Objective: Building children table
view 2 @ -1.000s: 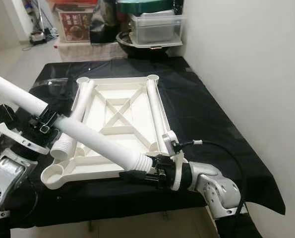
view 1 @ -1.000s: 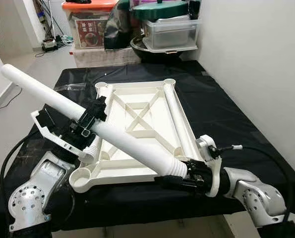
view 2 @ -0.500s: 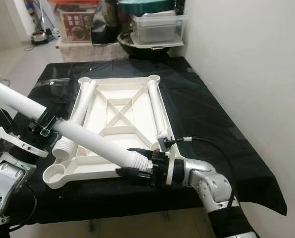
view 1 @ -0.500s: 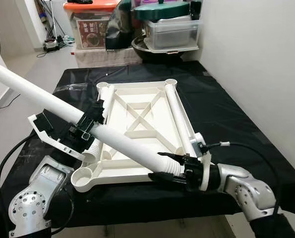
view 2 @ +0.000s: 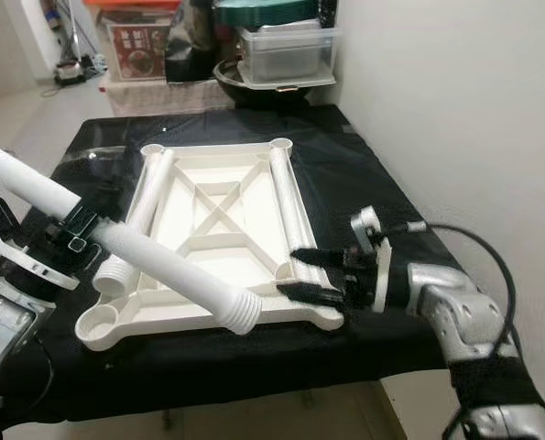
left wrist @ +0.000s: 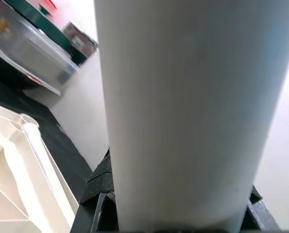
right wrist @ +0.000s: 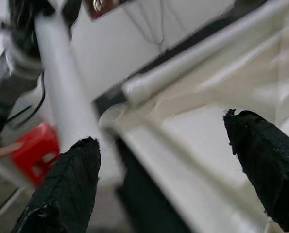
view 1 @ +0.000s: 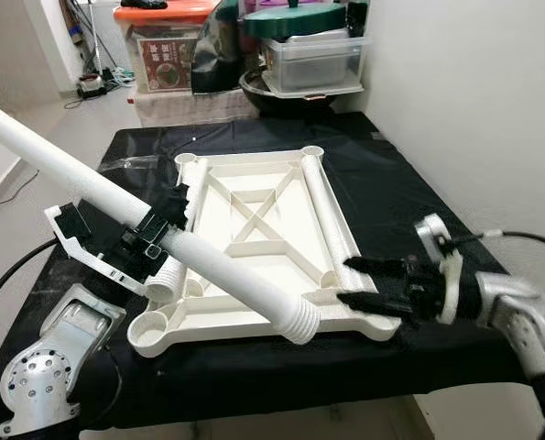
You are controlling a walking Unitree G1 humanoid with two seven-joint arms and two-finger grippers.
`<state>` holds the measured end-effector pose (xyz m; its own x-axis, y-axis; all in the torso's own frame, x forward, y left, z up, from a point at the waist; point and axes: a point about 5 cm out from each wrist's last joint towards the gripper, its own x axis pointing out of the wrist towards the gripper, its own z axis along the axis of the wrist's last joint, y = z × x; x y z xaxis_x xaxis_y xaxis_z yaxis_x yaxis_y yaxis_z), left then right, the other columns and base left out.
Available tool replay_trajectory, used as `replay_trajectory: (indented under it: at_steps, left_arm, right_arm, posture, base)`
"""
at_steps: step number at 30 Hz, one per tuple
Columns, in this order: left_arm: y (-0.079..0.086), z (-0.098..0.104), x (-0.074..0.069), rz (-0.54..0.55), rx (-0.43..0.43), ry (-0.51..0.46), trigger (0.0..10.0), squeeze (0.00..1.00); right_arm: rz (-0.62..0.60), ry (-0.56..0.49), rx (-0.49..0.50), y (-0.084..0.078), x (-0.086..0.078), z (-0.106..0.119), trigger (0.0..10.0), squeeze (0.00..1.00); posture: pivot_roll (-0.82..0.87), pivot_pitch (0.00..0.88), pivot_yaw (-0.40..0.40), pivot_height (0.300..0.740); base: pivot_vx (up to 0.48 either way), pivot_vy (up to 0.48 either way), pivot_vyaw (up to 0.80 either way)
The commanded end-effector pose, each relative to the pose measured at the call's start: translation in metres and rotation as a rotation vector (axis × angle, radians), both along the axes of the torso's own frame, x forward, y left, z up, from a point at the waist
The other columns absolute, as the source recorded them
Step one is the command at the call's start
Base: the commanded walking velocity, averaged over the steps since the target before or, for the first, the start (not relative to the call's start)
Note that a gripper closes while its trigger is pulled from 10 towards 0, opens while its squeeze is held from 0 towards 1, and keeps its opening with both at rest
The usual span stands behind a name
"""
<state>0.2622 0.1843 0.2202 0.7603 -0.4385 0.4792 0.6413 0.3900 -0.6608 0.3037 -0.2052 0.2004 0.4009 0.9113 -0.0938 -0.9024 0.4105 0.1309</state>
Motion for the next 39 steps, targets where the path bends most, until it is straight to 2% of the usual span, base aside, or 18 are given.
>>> replay_trajectory:
  at_steps: [1, 2, 4, 5, 7, 10, 13, 15, 21, 22, 31, 35, 36, 37, 39]
  left_arm:
    - [-0.006, -0.001, 0.002, -0.036, 0.028, -0.001, 0.0, 0.00]
    - [-0.009, -0.001, 0.002, -0.047, 0.035, -0.002, 0.0, 0.00]
    - [-0.016, -0.001, 0.002, -0.086, 0.068, -0.006, 0.0, 0.00]
    - [-0.016, -0.001, 0.002, -0.086, 0.068, -0.006, 0.0, 0.00]
    - [-0.019, -0.002, 0.001, -0.109, 0.094, -0.009, 0.0, 0.00]
    - [-0.021, -0.002, 0.001, -0.125, 0.117, -0.012, 0.0, 0.00]
    - [-0.022, -0.002, 0.000, -0.136, 0.138, -0.018, 0.0, 0.00]
    - [-0.022, -0.002, 0.000, -0.136, 0.138, -0.018, 0.0, 0.00]
    - [-0.032, -0.007, -0.002, -0.195, 0.199, -0.024, 0.0, 0.00]
    - [-0.038, -0.008, -0.001, -0.228, 0.219, -0.027, 0.0, 0.00]
    - [-0.063, 0.001, 0.009, -0.354, 0.278, -0.075, 0.0, 0.00]
    - [-0.067, 0.002, 0.012, -0.366, 0.278, -0.085, 0.0, 0.00]
    - [-0.068, 0.002, 0.013, -0.369, 0.274, -0.086, 0.0, 0.00]
    - [-0.070, 0.002, 0.013, -0.372, 0.272, -0.087, 0.0, 0.00]
    - [-0.071, 0.001, 0.013, -0.376, 0.270, -0.087, 0.0, 0.00]
  right_arm:
    - [-0.051, -0.049, 0.040, 0.018, 0.014, 0.016, 10.0, 0.00]
    - [-0.072, -0.056, 0.040, 0.026, 0.020, 0.021, 10.0, 0.00]
    - [-0.030, -0.010, 0.035, 0.053, 0.022, 0.027, 10.0, 0.00]
    - [-0.030, -0.010, 0.035, 0.053, 0.022, 0.027, 10.0, 0.00]
    - [0.046, 0.029, 0.039, 0.074, 0.017, 0.032, 10.0, 0.00]
    - [0.177, 0.046, -0.033, 0.095, 0.004, 0.031, 10.0, 0.00]
    - [0.246, 0.069, -0.060, 0.102, -0.001, 0.030, 10.0, 0.00]
    - [0.246, 0.069, -0.060, 0.102, -0.001, 0.030, 10.0, 0.00]
    - [0.338, 0.136, -0.108, 0.115, -0.007, 0.030, 10.0, 0.00]
    - [0.356, 0.148, -0.148, 0.121, -0.010, 0.025, 10.0, 0.00]
    - [0.383, 0.185, -0.245, 0.135, -0.018, 0.003, 10.0, 0.00]
    - [0.379, 0.204, -0.251, 0.138, -0.020, 0.000, 10.0, 0.00]
    - [0.378, 0.213, -0.243, 0.140, -0.021, -0.001, 3.0, 0.00]
    - [0.378, 0.220, -0.234, 0.142, -0.022, -0.002, 0.0, 0.00]
    - [0.375, 0.226, -0.224, 0.143, -0.023, -0.002, 0.0, 0.00]
  posture:
    - [-0.05, 0.000, 0.014, 0.740]
    - [-0.05, 0.000, 0.014, 0.740]
    - [-0.05, 0.000, 0.009, 0.740]
    - [-0.05, 0.000, 0.009, 0.740]
    - [-0.04, 0.000, 0.001, 0.740]
    - [-0.03, 0.000, -0.006, 0.740]
    - [-0.03, 0.000, -0.014, 0.740]
    - [-0.03, 0.000, -0.014, 0.740]
    - [-0.03, 0.000, -0.022, 0.740]
    - [-0.03, 0.000, -0.025, 0.740]
    - [-0.03, 0.000, -0.018, 0.740]
    - [-0.04, 0.000, -0.012, 0.740]
    - [-0.04, 0.000, -0.010, 0.740]
    - [-0.05, 0.000, -0.010, 0.740]
    - [-0.05, 0.000, -0.010, 0.740]
  base:
    - [0.000, 0.000, 0.00]
    - [0.000, 0.000, 0.00]
    - [0.000, 0.000, 0.00]
    - [0.000, 0.000, 0.00]
    - [0.000, 0.000, 0.00]
    - [0.000, 0.000, 0.00]
    - [0.000, 0.000, 0.00]
    - [0.000, 0.000, 0.00]
    - [0.000, 0.000, 0.00]
    - [0.000, 0.000, 0.00]
    - [0.000, 0.000, 0.00]
    - [0.000, 0.000, 0.00]
    - [0.000, 0.000, 0.00]
    - [0.000, 0.000, 0.00]
    - [0.000, 0.000, 0.00]
